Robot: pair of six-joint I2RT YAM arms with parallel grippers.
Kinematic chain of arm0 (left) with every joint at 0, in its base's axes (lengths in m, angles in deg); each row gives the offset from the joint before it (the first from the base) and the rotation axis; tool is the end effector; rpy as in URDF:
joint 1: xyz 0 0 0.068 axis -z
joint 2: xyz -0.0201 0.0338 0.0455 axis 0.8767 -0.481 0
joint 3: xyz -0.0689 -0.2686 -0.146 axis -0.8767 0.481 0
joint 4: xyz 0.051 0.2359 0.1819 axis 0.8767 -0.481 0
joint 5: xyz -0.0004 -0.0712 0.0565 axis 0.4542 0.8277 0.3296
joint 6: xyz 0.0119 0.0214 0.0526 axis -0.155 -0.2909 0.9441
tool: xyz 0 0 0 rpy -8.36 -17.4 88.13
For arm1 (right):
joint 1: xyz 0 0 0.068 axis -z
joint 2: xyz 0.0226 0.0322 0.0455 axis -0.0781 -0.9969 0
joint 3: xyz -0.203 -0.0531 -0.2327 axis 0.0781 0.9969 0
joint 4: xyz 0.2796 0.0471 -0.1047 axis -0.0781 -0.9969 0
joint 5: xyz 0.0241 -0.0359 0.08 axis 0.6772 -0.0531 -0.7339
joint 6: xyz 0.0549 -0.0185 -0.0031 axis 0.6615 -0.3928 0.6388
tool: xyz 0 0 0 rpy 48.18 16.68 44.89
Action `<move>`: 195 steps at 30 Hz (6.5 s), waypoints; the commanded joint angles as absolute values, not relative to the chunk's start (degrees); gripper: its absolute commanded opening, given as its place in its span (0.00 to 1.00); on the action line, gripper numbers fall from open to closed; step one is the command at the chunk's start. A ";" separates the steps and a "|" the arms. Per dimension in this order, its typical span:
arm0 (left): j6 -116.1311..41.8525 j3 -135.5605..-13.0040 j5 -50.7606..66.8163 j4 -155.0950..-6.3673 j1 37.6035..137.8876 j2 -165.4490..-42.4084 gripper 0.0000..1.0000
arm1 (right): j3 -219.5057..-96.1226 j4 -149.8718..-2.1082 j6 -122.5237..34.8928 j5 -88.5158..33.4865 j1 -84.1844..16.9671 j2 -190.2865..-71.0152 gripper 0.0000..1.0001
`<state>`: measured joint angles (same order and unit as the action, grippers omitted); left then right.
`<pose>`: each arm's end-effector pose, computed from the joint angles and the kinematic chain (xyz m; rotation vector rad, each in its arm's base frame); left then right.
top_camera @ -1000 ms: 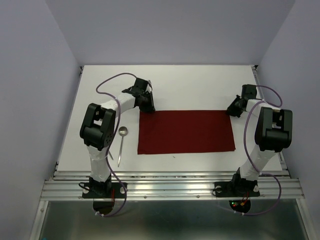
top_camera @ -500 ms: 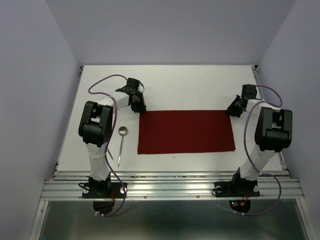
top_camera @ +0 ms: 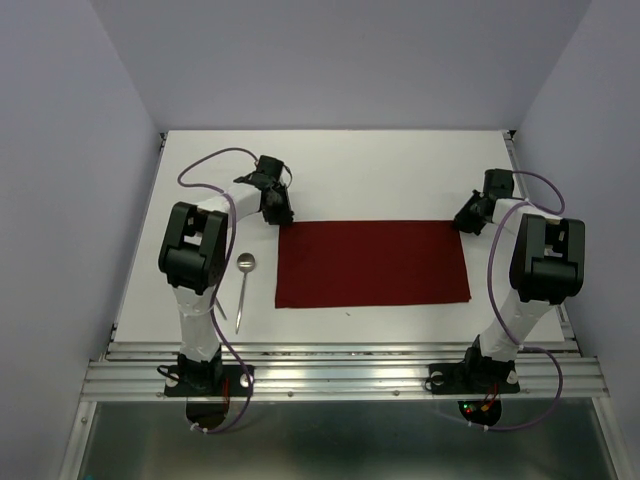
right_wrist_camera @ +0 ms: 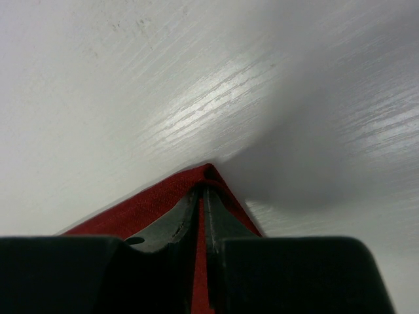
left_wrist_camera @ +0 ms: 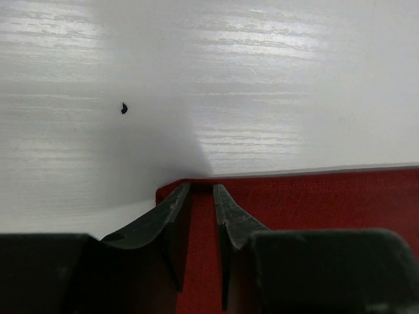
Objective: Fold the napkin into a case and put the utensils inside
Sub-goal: Smooth out the rectangle-folded napkin at the center of the board, then pick up the rectangle-folded napkin from the center of the board, then fold the square-folded napkin at the center of the board.
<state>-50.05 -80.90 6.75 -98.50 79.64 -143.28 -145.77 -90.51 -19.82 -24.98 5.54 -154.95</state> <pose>0.4615 -0.1588 0.1801 -0.0807 2.5215 -0.4640 0.4133 -0.0693 0.1643 0.8672 2.4279 0.2511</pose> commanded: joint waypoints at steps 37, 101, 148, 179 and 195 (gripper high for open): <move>-54.30 -116.99 14.00 -104.72 101.15 -163.70 0.33 | -133.86 -99.13 -24.61 -22.07 6.24 -141.06 0.74; -52.46 -107.79 16.91 -105.33 96.14 -149.73 0.33 | -133.86 -103.52 -24.79 -21.80 0.26 -128.06 0.01; -59.14 -72.25 8.57 -96.63 93.42 -136.64 0.32 | -149.41 -101.67 -15.12 -20.23 -32.34 -138.25 0.01; -58.78 -65.65 3.63 -95.84 93.85 -135.39 0.32 | -153.73 -103.87 -16.88 -14.42 -34.99 -139.92 0.01; -63.00 -79.36 4.16 -96.54 97.46 -143.57 0.32 | -154.34 -103.70 -17.23 -21.54 -34.45 -139.74 0.01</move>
<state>-62.95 -76.98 6.55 -92.79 97.61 -142.12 -152.75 -105.04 -16.87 -18.68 -34.50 -141.10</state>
